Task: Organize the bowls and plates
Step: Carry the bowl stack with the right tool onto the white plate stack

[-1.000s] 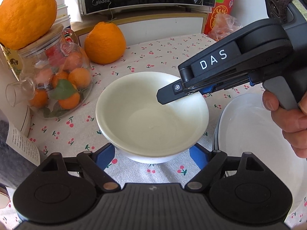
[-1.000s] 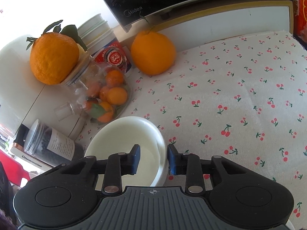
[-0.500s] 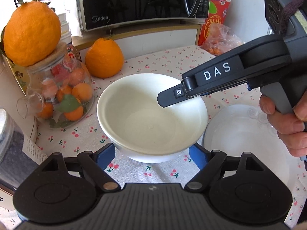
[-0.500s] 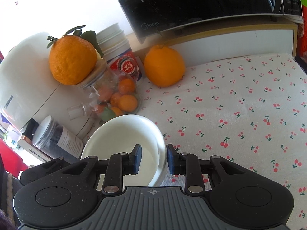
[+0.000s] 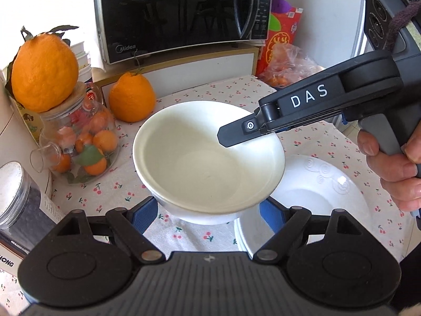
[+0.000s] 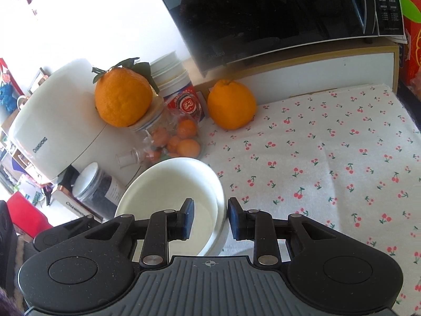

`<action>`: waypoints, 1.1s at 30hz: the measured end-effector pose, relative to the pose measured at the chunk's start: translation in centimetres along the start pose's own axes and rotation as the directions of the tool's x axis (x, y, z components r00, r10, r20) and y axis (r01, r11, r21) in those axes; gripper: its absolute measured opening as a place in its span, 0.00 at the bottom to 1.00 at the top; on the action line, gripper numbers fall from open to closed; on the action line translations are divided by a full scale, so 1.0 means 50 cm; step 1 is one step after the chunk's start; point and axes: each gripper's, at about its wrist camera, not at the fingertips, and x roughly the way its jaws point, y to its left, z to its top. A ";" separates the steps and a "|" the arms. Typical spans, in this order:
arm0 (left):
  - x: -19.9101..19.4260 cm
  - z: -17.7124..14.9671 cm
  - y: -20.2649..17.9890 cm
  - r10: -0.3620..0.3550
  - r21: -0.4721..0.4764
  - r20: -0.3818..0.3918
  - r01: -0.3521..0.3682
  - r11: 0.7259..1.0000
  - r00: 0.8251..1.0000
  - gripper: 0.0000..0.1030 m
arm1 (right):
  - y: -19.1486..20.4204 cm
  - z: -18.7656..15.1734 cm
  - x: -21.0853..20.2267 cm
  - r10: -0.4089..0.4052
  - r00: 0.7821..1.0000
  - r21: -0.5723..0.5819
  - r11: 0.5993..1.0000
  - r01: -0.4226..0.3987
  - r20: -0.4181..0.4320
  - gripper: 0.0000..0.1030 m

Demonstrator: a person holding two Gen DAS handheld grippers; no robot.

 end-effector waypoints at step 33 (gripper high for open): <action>0.031 -0.047 -0.149 -0.143 0.036 -0.106 0.148 0.988 0.984 0.82 | -0.104 -0.123 -0.109 -0.126 0.983 -0.004 0.992 0.127 -0.132 0.28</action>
